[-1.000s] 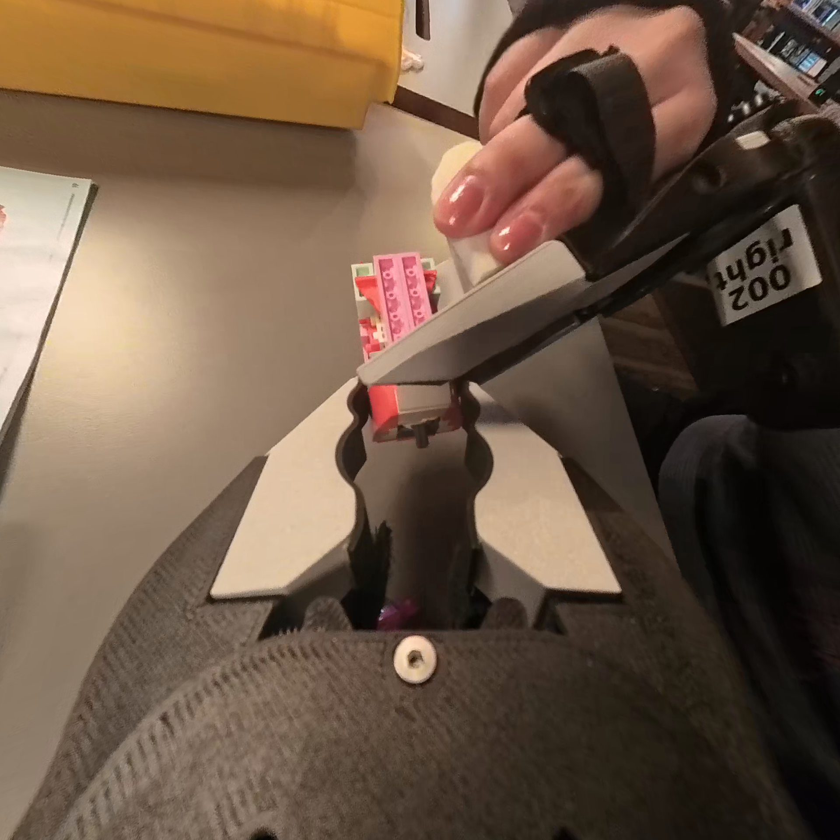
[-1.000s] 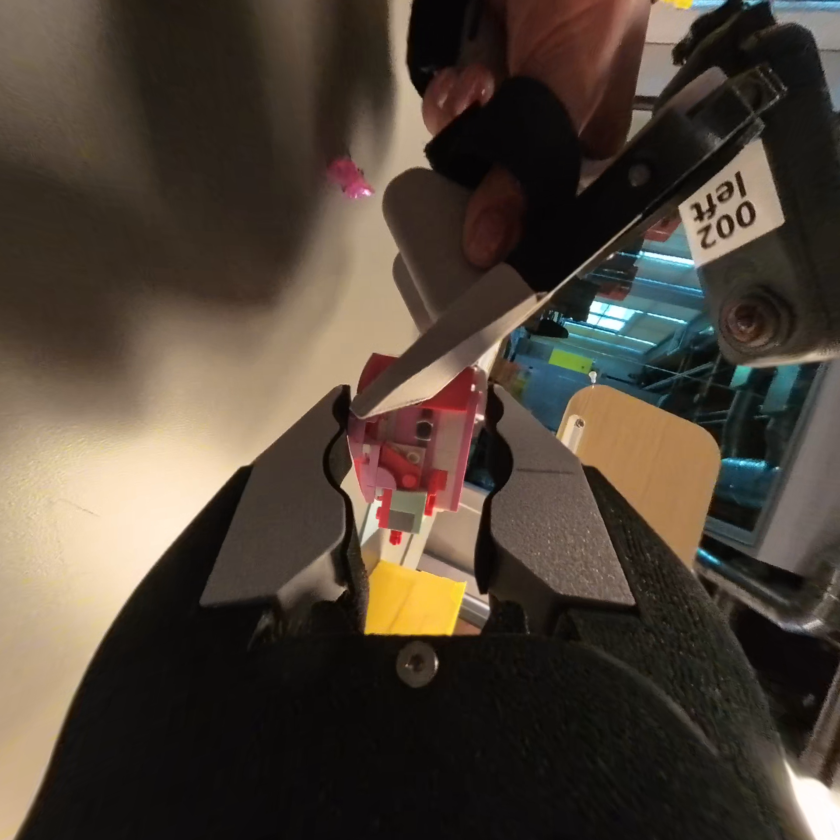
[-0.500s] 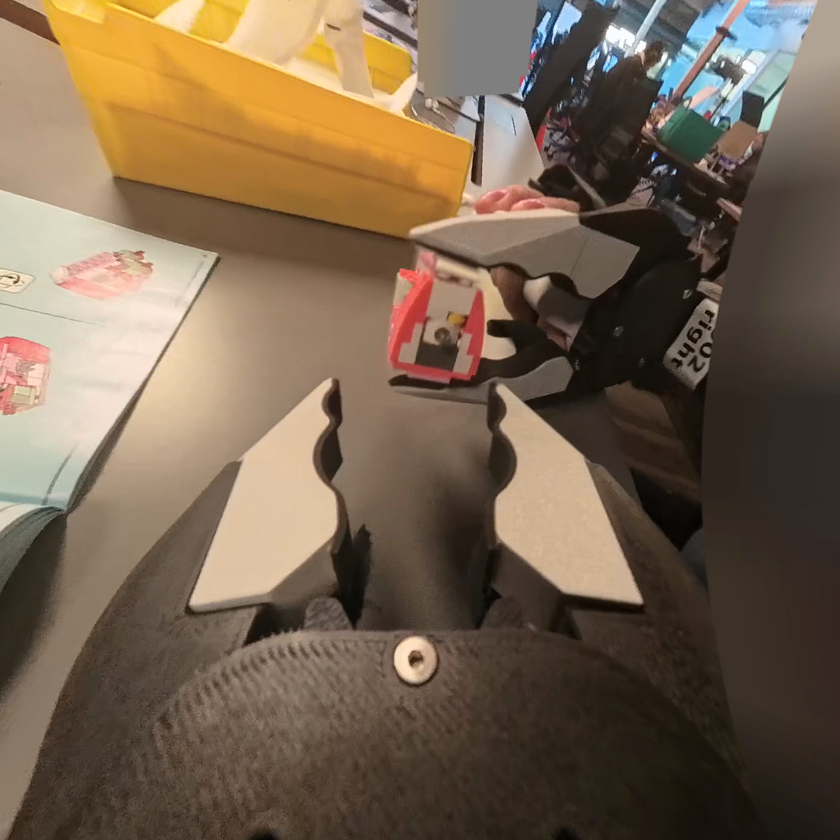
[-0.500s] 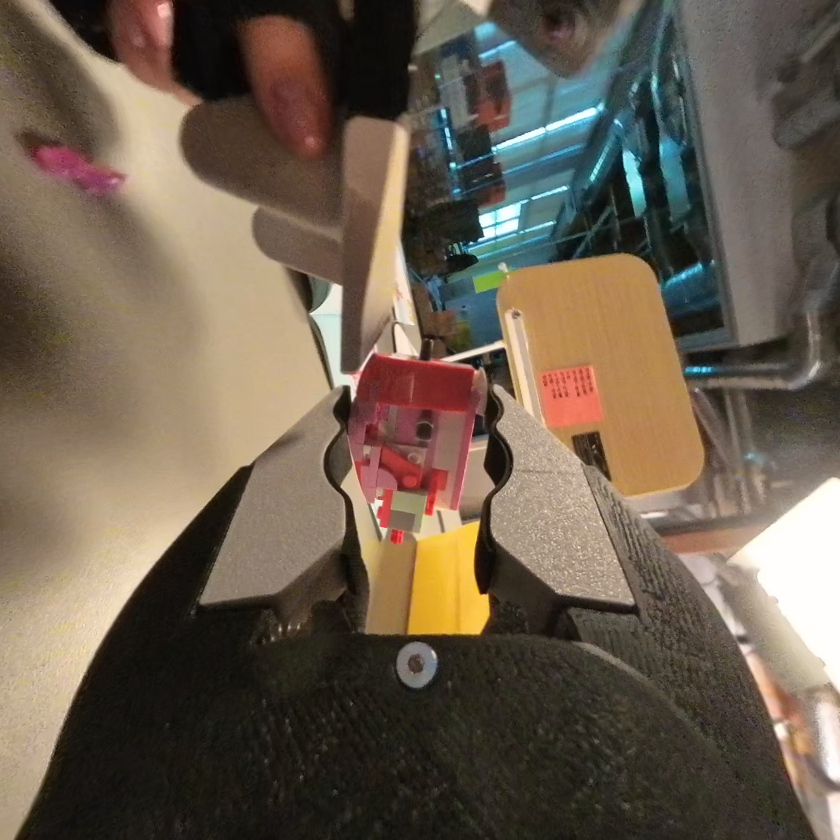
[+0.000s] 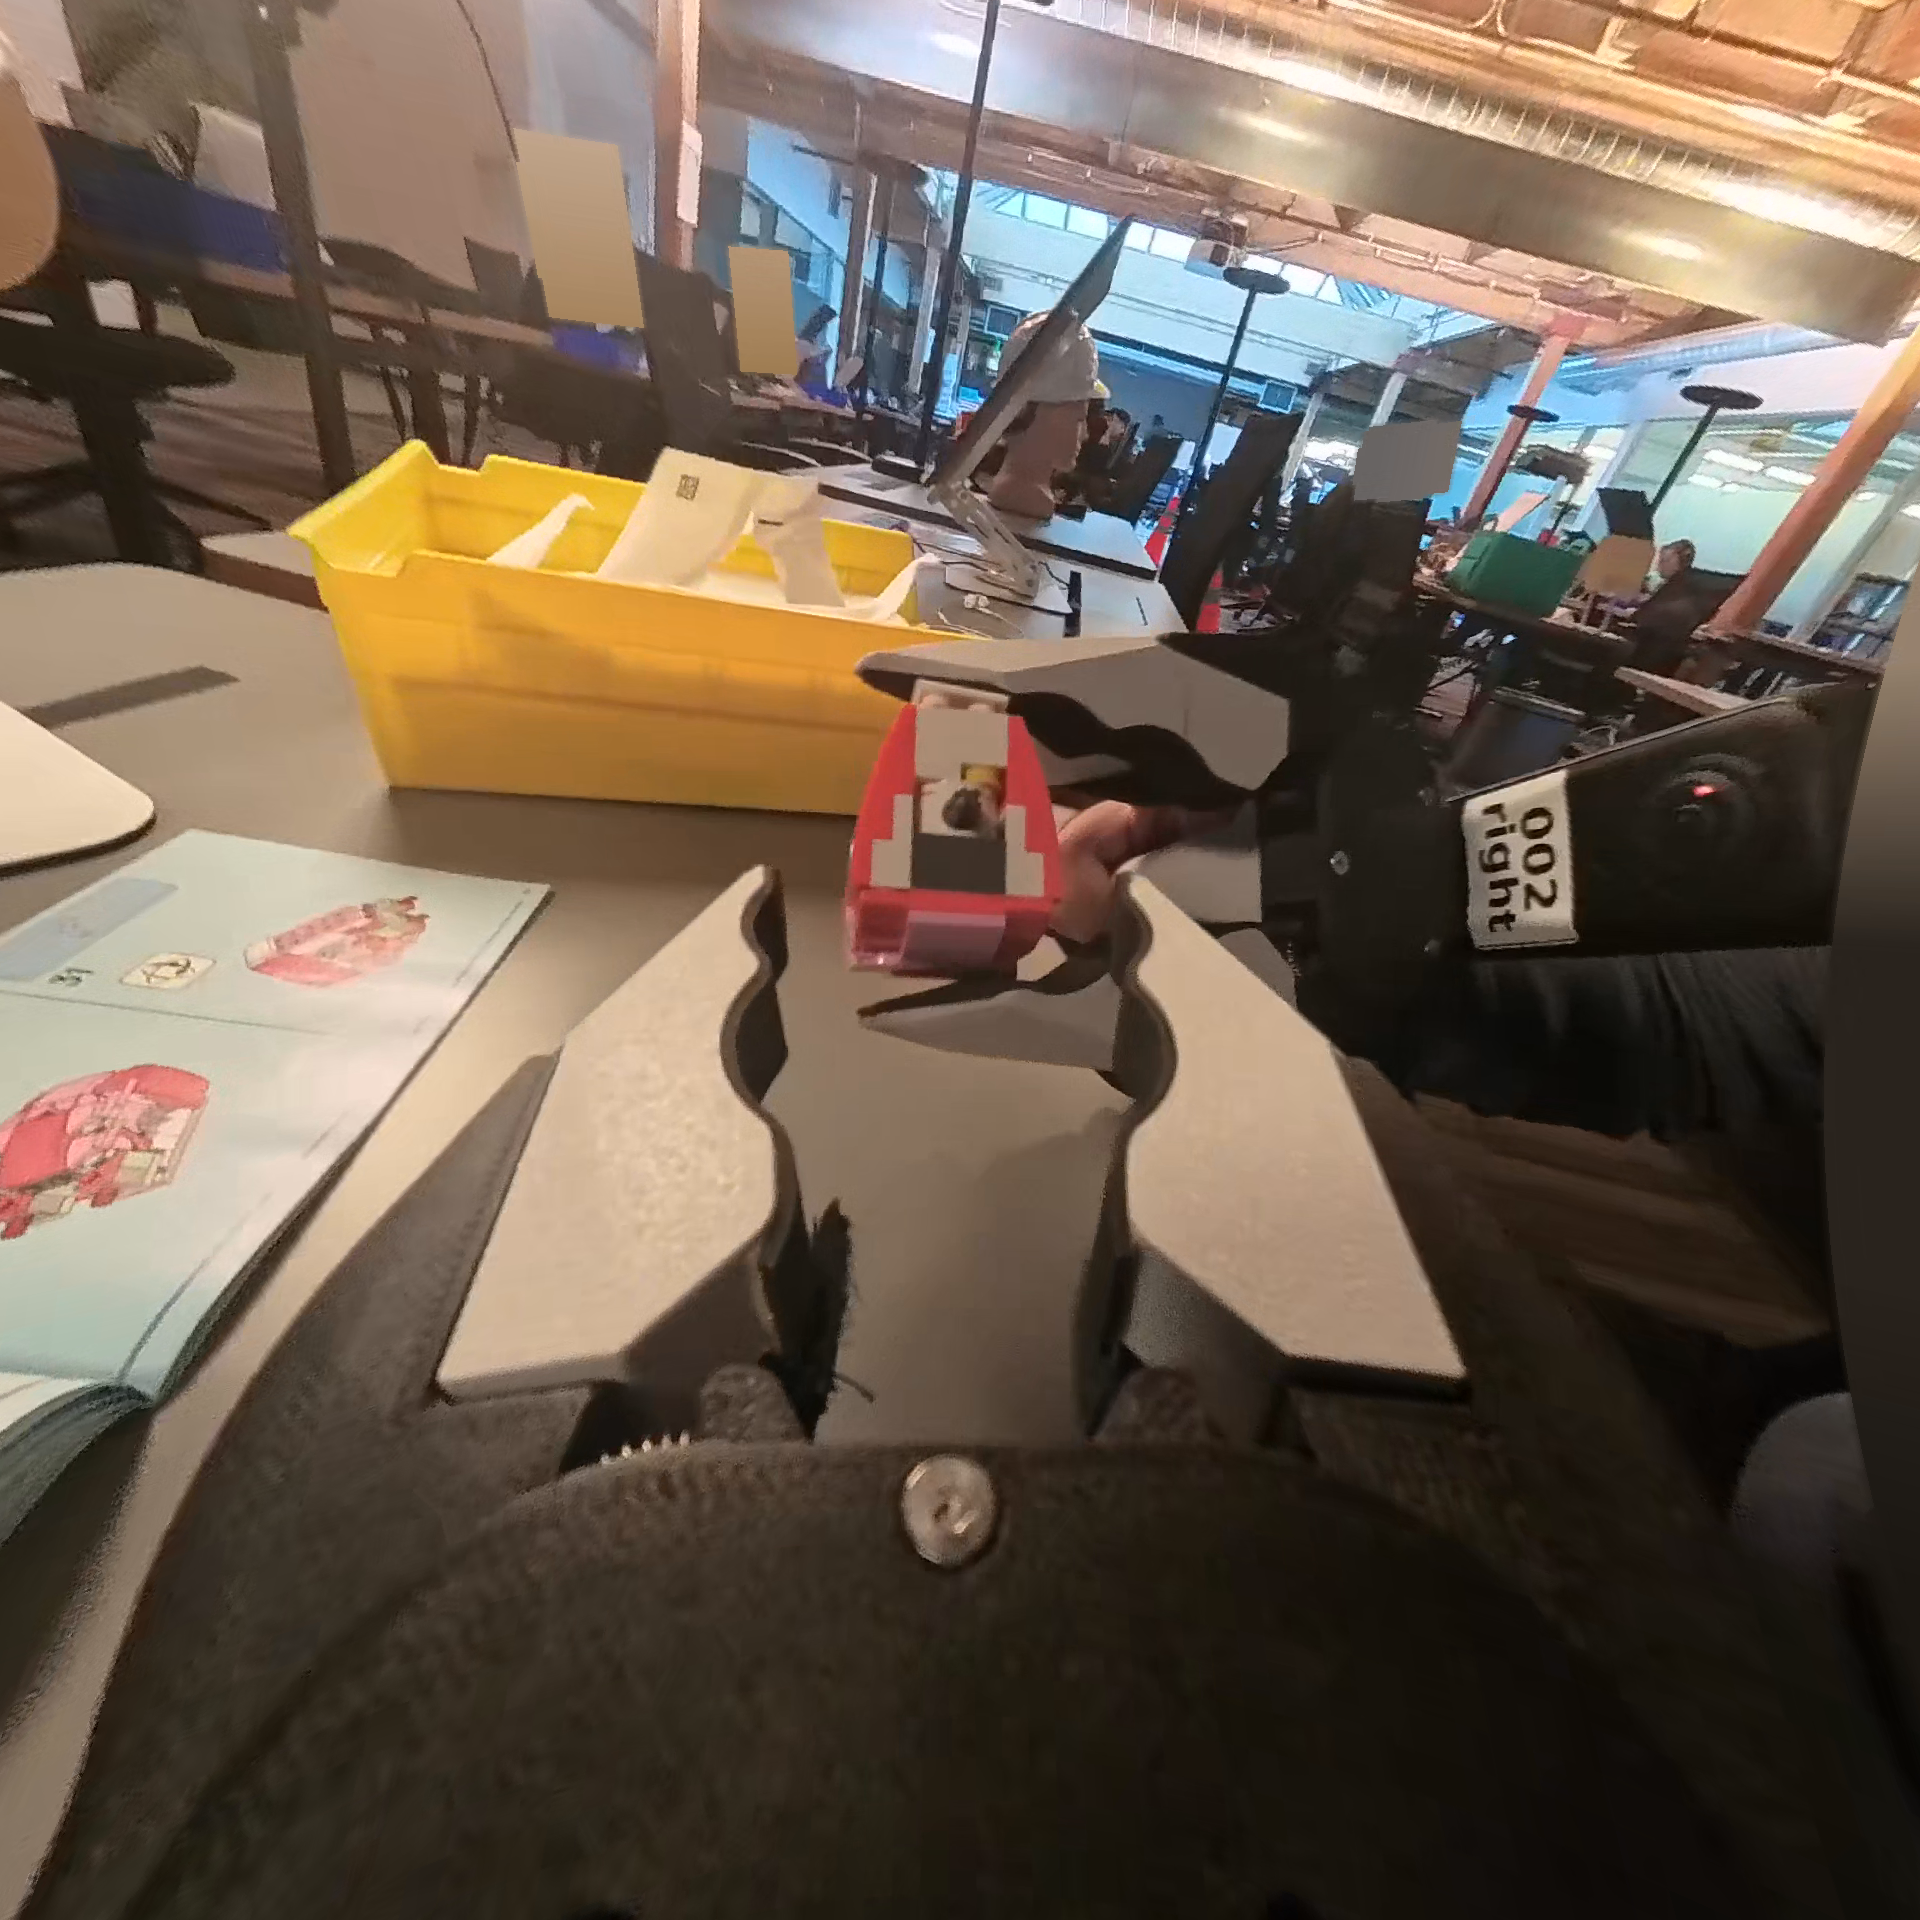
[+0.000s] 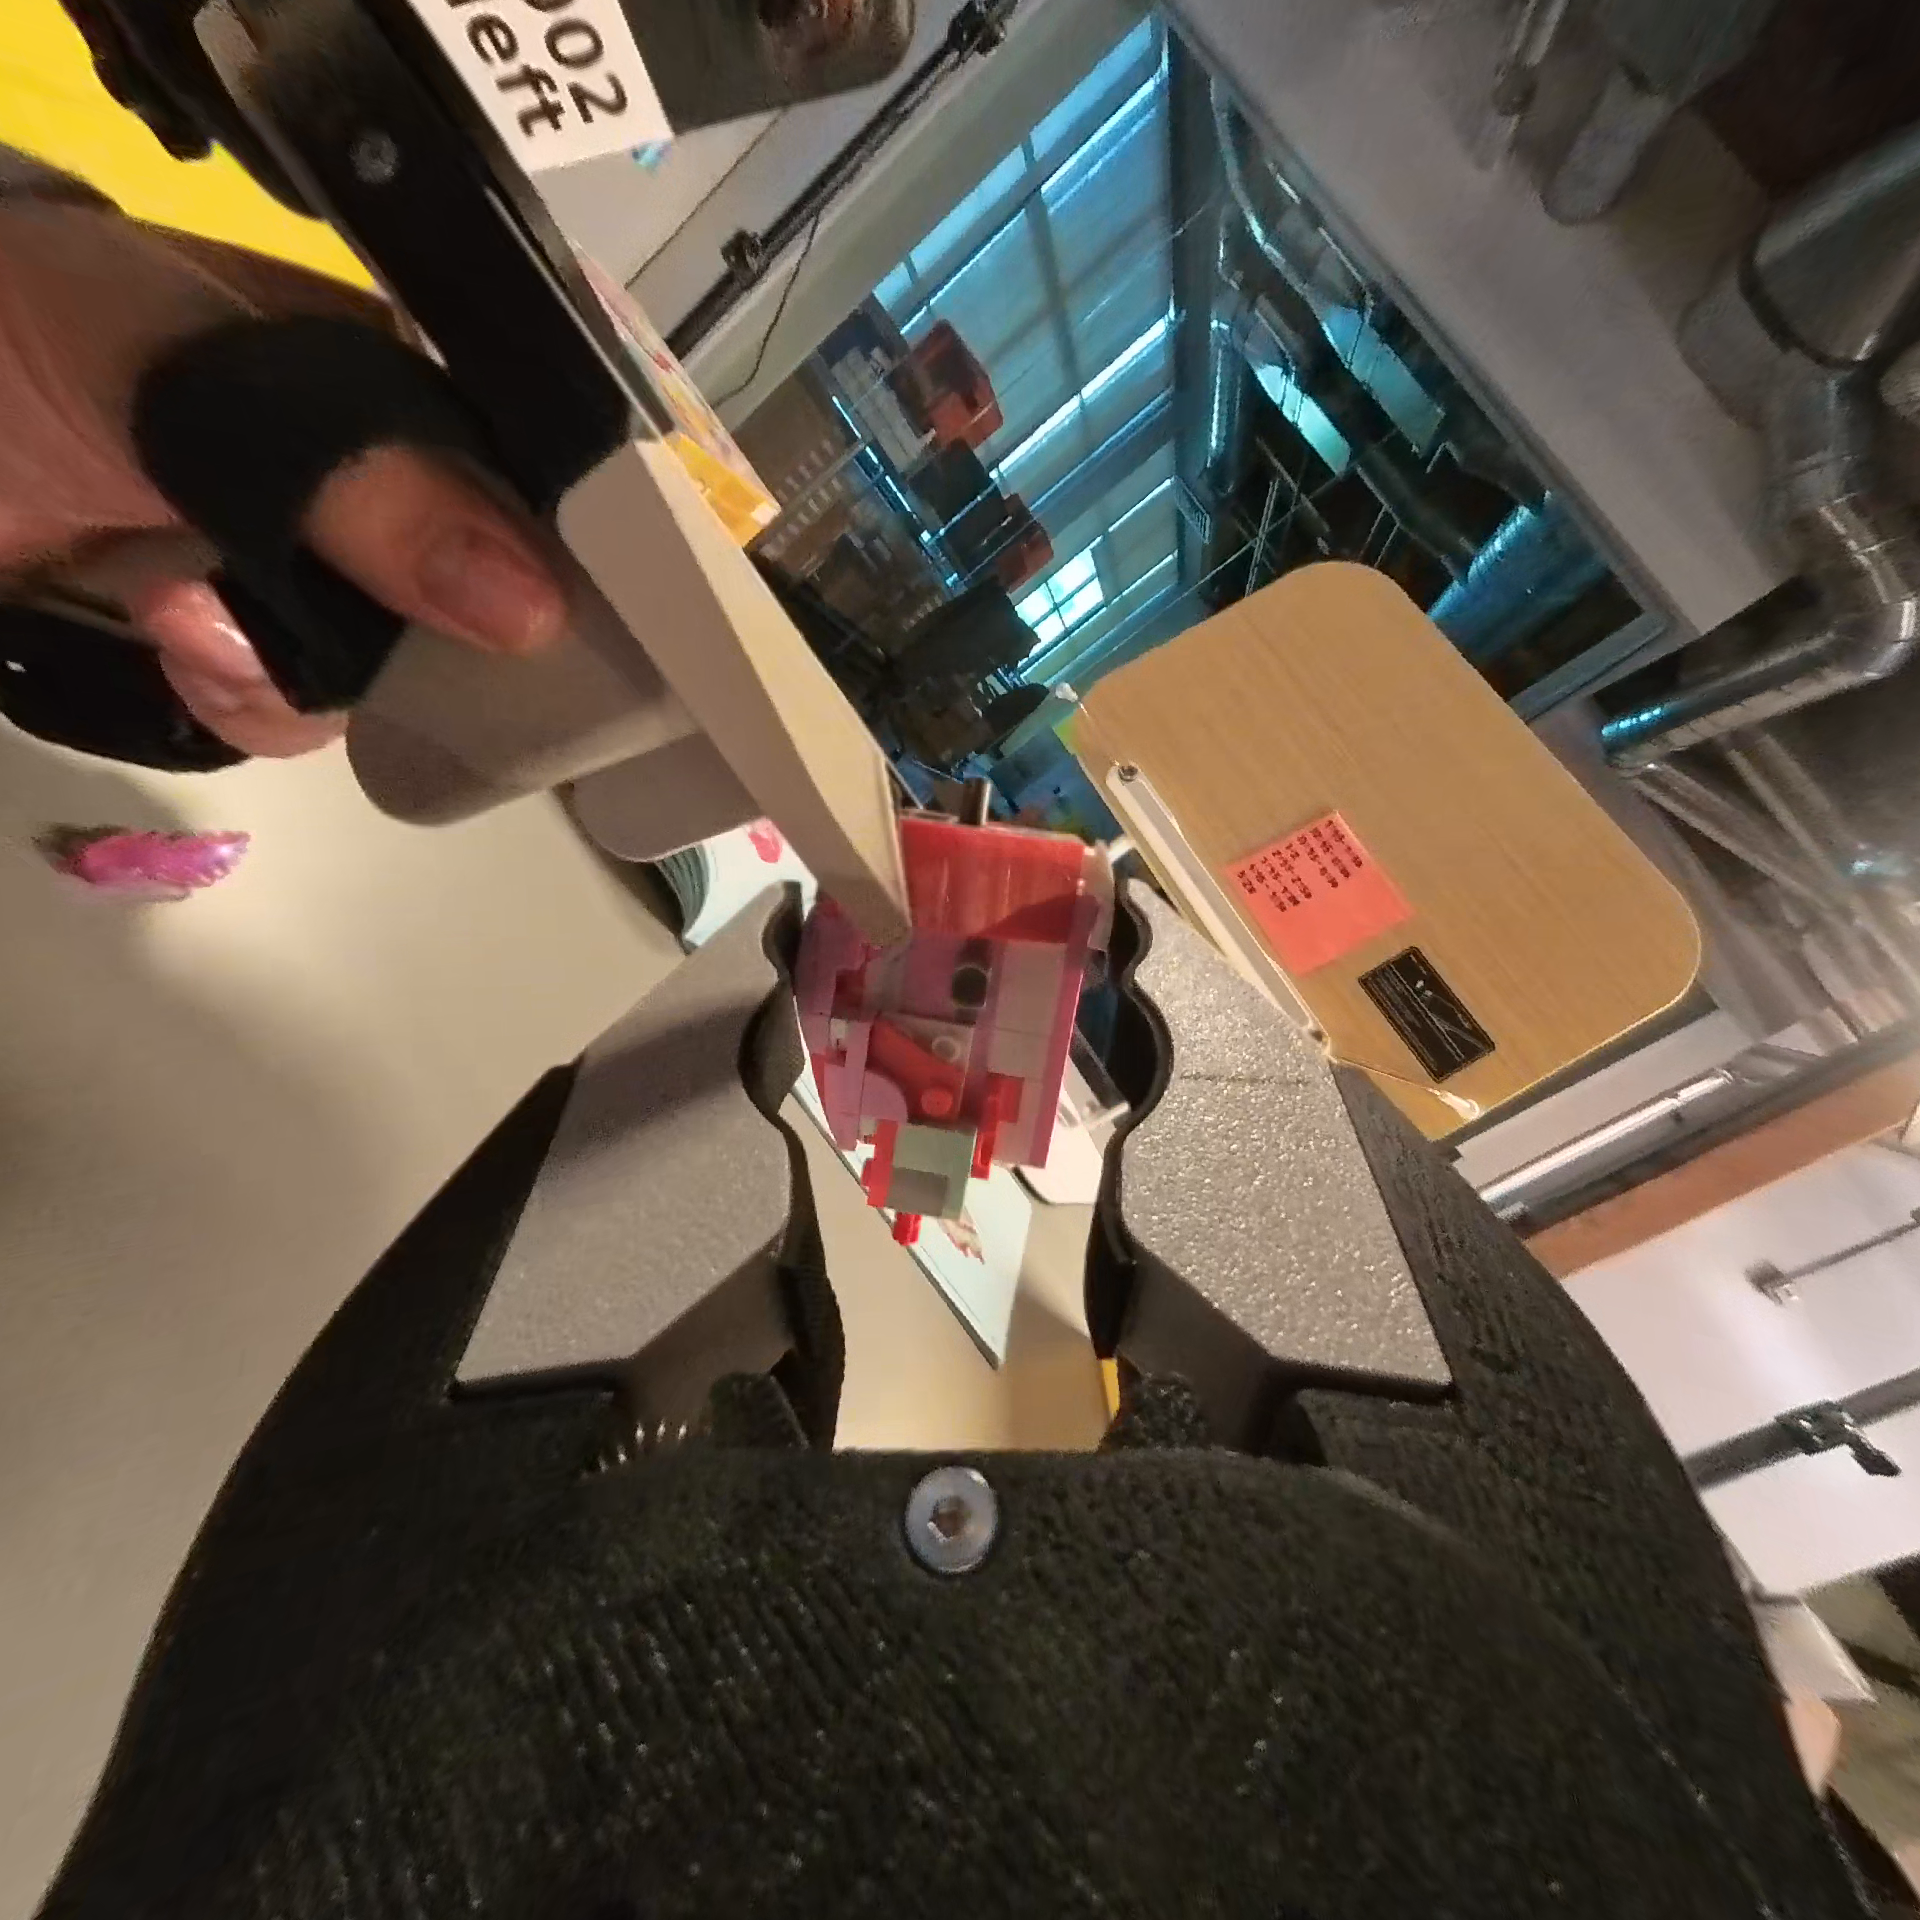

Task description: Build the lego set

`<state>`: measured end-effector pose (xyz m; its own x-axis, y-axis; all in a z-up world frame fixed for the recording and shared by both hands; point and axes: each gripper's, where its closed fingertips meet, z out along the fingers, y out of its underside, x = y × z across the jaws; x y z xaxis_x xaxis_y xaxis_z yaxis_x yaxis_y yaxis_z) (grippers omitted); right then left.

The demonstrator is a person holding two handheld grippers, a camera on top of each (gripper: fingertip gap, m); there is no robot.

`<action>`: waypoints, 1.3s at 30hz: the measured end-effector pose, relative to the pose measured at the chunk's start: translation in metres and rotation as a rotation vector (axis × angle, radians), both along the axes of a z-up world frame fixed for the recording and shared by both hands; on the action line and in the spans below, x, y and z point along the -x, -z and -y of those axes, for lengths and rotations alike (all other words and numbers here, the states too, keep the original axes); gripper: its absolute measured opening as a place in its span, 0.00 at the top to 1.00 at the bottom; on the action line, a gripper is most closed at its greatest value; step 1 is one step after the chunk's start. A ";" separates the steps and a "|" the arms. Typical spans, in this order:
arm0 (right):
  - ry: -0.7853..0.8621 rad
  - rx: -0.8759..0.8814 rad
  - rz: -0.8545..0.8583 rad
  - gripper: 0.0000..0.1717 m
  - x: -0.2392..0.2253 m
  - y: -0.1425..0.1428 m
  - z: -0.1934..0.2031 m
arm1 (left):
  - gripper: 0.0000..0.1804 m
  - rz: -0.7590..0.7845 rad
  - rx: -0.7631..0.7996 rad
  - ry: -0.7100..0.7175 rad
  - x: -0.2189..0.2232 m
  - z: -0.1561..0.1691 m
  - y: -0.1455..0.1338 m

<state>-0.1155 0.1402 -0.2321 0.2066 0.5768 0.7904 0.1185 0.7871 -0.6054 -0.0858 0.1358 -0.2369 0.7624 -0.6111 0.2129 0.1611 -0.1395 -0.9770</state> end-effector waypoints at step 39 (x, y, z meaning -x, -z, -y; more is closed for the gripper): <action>0.033 -0.304 0.083 0.67 0.001 0.018 0.006 | 0.76 -0.252 0.024 -0.070 -0.007 -0.005 0.025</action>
